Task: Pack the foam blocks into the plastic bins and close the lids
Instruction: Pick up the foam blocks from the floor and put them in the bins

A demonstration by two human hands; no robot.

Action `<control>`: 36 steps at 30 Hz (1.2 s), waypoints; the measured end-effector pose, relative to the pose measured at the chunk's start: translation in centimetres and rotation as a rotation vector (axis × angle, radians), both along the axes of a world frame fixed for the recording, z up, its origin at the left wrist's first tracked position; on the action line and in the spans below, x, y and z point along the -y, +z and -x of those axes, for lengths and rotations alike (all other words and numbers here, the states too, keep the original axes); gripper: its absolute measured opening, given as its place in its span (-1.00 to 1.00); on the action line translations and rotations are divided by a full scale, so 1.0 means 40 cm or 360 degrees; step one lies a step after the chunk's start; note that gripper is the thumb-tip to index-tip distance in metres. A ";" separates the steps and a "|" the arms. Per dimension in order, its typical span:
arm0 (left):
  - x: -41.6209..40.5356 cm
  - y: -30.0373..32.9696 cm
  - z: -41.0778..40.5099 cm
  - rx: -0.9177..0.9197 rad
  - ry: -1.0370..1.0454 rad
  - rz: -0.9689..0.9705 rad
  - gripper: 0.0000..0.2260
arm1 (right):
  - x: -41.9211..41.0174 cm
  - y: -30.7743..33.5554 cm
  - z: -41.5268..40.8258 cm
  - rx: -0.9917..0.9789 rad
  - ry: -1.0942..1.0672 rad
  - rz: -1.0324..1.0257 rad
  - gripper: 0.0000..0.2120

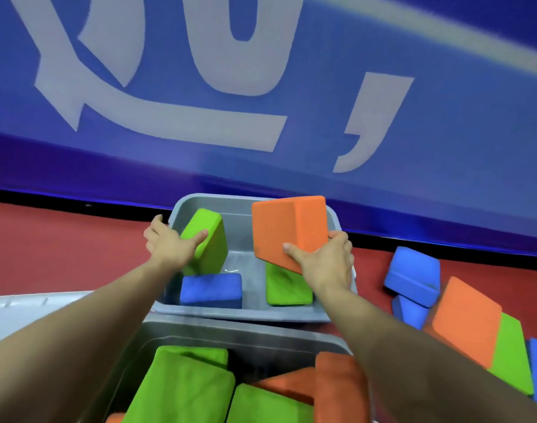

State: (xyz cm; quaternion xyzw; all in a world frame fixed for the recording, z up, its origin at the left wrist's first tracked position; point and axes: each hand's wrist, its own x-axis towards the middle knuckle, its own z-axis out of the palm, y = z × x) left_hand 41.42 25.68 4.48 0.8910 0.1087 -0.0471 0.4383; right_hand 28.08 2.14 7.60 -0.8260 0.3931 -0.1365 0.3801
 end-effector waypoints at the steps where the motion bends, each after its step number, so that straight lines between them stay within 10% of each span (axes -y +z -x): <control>1: -0.013 -0.016 -0.009 0.0001 -0.0012 -0.0038 -0.04 | -0.015 -0.013 -0.025 -0.0015 0.0001 0.0010 -0.11; 15: -0.037 -0.089 0.026 -0.0160 -0.0134 0.0046 -0.21 | -0.128 -0.132 -0.195 -0.0211 0.0564 -0.0258 -0.27; 36: 0.585 0.038 0.408 -0.0220 -0.1190 0.0115 -0.43 | 0.397 -0.084 0.384 -0.0416 0.0347 0.0029 -0.35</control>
